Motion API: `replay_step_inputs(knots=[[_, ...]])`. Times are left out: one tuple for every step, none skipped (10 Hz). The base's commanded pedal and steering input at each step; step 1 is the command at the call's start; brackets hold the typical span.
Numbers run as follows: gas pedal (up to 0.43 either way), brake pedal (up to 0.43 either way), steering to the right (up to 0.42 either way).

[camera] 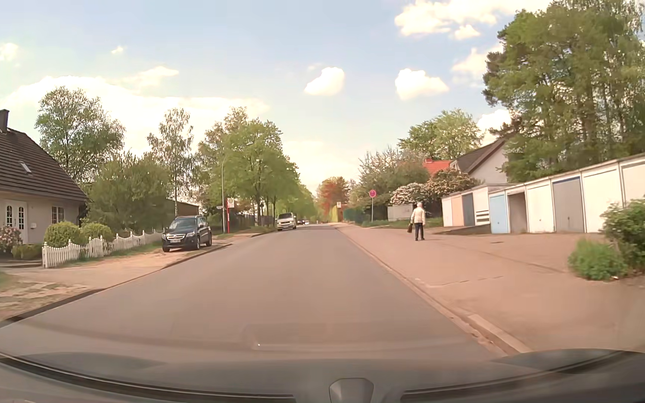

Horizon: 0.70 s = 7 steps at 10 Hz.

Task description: Follow the waypoints while adhering to traffic rules and regulations

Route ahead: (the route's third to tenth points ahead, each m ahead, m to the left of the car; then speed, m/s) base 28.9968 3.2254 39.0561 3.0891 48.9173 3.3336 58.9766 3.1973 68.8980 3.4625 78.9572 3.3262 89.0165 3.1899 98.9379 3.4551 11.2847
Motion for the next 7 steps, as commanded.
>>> replay_step_inputs(knots=[[0.118,0.000,-0.004],[0.118,0.000,-0.004],[0.118,0.000,-0.004],[0.118,0.000,-0.004],[0.118,0.000,-0.004],[0.118,0.000,-0.004],[0.118,0.000,-0.004]])
